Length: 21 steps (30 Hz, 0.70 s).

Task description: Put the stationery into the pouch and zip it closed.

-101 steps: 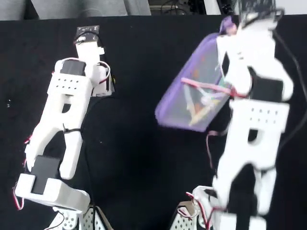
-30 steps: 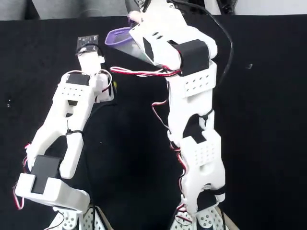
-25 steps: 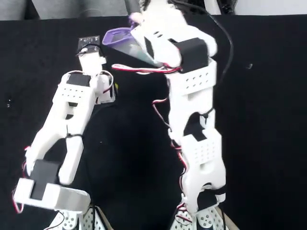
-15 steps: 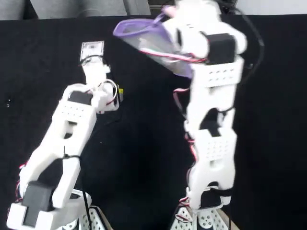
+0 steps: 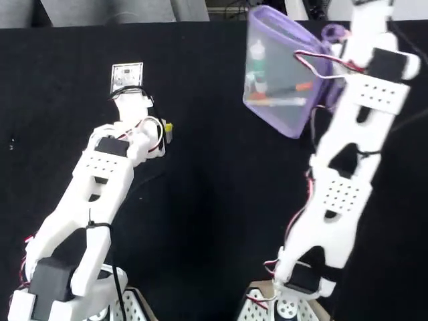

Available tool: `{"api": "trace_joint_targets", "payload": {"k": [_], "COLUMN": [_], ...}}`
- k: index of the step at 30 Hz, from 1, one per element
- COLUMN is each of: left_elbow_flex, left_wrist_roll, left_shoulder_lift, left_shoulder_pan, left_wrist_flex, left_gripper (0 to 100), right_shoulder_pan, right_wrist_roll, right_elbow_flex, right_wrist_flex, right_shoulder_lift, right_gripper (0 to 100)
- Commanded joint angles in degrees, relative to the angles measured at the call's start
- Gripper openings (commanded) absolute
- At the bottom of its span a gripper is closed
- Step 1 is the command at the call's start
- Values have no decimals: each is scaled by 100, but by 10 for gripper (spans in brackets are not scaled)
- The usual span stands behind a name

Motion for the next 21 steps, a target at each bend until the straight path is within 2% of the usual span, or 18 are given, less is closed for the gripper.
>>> {"api": "trace_joint_targets", "payload": {"k": [1, 5, 13, 17, 21], "left_elbow_flex": [-31, -31, -22, -22, -13], "left_wrist_roll": [26, 26, 26, 26, 26], "left_shoulder_lift": [-255, -255, -255, -255, -255], "left_shoulder_pan": [75, 75, 84, 92, 145], "left_wrist_flex": [-114, -114, -114, -114, -114], "left_gripper": [182, 182, 182, 182, 182], "right_shoulder_pan": [589, 993, 1767, 1820, 1802], "right_wrist_roll": [519, 1046, 1582, 2180, 2075], "right_elbow_flex": [-4, -110, -110, -154, -101], "right_wrist_flex": [62, 202, 352, 932, 941], "right_shoulder_lift": [-75, -40, -40, -75, -145], "right_gripper": [11, 11, 11, 11, 11]}}
